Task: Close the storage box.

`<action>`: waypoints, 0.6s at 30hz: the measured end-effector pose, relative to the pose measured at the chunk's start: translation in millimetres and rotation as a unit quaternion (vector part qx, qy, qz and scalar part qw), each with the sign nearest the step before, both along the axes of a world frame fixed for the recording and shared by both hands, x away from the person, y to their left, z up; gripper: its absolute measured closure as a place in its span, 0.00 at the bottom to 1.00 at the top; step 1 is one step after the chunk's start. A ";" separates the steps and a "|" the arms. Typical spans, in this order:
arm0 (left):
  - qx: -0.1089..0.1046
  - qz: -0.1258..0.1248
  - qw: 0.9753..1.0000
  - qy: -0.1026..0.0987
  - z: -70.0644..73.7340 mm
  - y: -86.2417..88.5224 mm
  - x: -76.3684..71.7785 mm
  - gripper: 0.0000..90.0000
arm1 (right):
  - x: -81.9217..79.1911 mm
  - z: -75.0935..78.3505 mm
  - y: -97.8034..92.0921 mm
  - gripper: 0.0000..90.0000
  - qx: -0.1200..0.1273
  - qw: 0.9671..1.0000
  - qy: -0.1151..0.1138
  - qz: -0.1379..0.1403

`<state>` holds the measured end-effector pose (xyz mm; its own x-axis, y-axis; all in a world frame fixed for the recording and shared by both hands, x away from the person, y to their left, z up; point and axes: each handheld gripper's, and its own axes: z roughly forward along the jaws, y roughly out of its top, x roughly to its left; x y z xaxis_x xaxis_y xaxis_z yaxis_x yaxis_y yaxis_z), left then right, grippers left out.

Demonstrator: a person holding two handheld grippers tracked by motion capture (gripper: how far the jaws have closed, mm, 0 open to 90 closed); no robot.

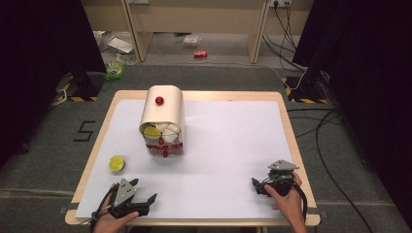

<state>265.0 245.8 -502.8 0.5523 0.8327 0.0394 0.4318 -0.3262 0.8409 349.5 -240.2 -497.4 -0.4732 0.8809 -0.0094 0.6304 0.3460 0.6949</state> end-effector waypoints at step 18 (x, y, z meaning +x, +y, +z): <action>-0.001 0.014 1.000 0.001 -11.9 0.8 -12.7 0.17 | 0.0 0.0 0.0 0.01 0.000 1.000 0.000 0.000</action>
